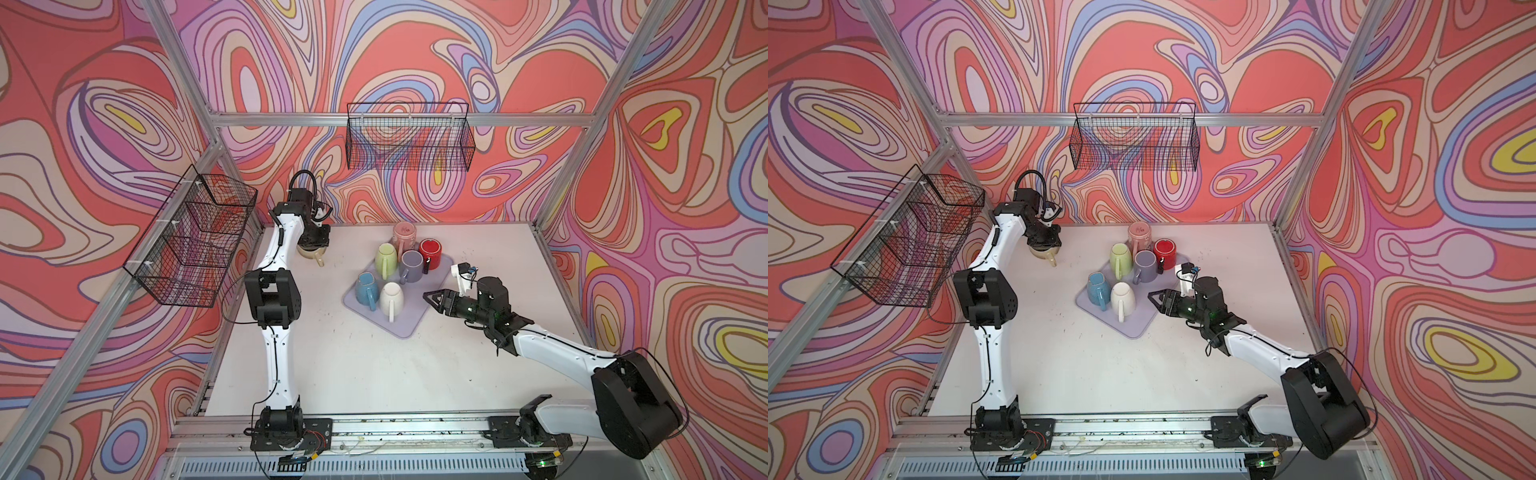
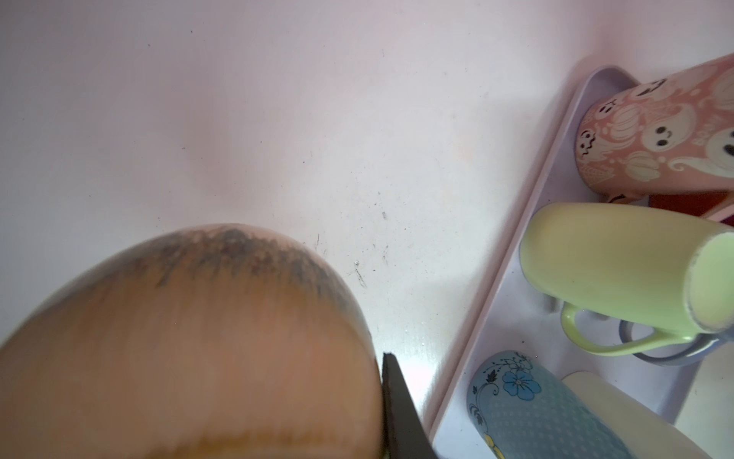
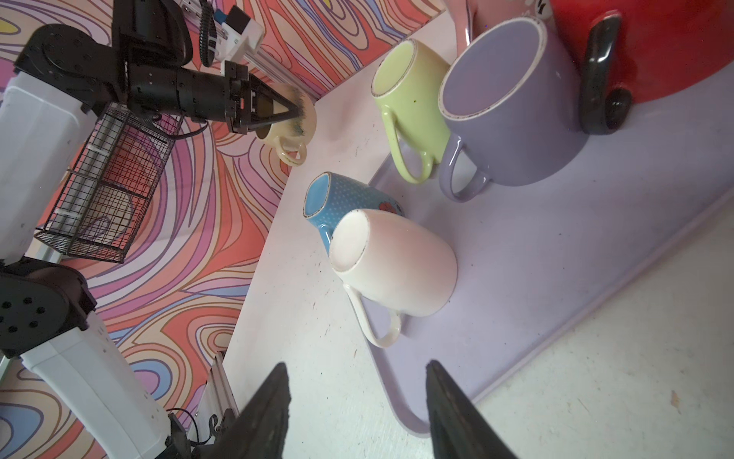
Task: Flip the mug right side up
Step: 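Carry the cream mug away from the tray with the left gripper while the right withdraws, then lower the cream mug upright onto the table and open the left gripper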
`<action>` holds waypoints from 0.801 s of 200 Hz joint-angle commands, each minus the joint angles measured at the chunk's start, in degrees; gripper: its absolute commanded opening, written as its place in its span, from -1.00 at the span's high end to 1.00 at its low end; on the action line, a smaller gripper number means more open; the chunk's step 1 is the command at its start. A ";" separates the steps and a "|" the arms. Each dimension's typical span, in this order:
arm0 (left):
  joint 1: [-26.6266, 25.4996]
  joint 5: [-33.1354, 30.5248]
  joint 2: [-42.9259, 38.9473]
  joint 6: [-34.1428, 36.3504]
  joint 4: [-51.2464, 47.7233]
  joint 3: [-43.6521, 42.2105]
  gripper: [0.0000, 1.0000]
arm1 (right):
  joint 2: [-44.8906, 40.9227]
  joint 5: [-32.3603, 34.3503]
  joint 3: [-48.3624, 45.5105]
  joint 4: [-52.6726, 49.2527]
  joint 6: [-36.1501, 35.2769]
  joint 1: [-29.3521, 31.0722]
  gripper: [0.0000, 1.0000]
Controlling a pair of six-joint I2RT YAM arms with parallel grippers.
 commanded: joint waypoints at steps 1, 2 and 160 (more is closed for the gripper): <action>0.79 -0.86 1.05 2.02 -0.14 2.23 1.00 | -0.39 0.68 -0.41 0.79 0.66 -0.06 -0.13; 0.80 -0.86 1.08 1.99 -0.12 2.21 1.00 | -0.35 0.71 -0.42 0.79 0.64 -0.08 -0.13; 3.51 0.65 5.78 1.40 1.31 2.55 1.00 | 2.23 0.38 0.55 1.92 1.41 -0.09 -0.13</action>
